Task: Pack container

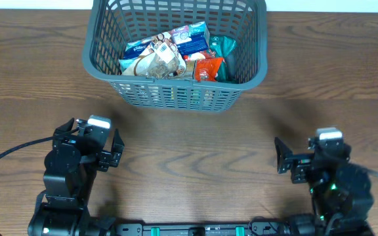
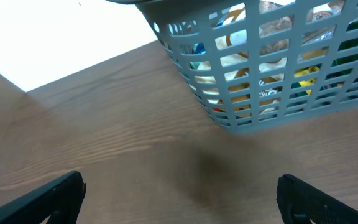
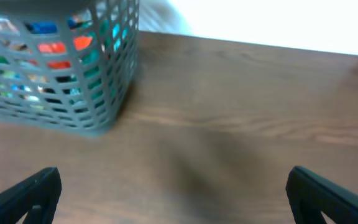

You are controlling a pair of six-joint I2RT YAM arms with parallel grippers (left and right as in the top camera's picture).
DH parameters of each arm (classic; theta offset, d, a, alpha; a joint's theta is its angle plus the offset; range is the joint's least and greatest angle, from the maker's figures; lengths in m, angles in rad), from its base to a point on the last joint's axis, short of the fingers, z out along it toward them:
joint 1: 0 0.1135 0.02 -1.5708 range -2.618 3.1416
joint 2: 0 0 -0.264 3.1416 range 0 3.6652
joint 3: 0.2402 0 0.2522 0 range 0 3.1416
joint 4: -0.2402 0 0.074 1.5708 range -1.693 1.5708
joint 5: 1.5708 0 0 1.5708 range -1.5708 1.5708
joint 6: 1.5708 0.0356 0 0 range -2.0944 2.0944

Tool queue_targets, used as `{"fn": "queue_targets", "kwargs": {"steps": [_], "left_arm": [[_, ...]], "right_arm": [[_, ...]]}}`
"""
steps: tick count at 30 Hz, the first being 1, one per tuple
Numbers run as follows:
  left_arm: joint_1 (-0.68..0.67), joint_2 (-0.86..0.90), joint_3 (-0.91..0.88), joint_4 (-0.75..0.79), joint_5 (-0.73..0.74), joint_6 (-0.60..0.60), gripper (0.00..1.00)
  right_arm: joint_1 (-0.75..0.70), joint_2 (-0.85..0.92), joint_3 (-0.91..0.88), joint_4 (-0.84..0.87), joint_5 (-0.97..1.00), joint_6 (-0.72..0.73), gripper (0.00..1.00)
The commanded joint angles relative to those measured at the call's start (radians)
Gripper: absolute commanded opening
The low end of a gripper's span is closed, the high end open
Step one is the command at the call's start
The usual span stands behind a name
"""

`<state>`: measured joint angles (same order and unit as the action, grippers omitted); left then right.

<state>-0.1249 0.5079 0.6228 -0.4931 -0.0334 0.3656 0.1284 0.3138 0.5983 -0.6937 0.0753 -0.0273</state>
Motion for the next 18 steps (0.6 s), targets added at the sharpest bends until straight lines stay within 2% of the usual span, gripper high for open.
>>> {"fn": "queue_targets", "kwargs": {"steps": [1,10,14,18], "left_arm": [[0.005,-0.002,-0.001,0.001,-0.002,-0.009,0.99],[0.005,-0.002,-0.001,0.001,-0.002,-0.009,0.99],[0.005,-0.002,-0.001,0.001,-0.002,-0.009,0.99],[0.005,-0.002,-0.001,0.001,-0.002,-0.009,0.99]], "right_arm": [[-0.023,-0.089,-0.154,0.113,-0.032,-0.023,0.99],[-0.022,-0.281,-0.504,0.631,-0.055,-0.062,0.99],[-0.011,-0.309,-0.55,0.677,-0.066,-0.105,0.99],[-0.003,-0.309,-0.554,0.566,-0.084,-0.146,0.99]]}}
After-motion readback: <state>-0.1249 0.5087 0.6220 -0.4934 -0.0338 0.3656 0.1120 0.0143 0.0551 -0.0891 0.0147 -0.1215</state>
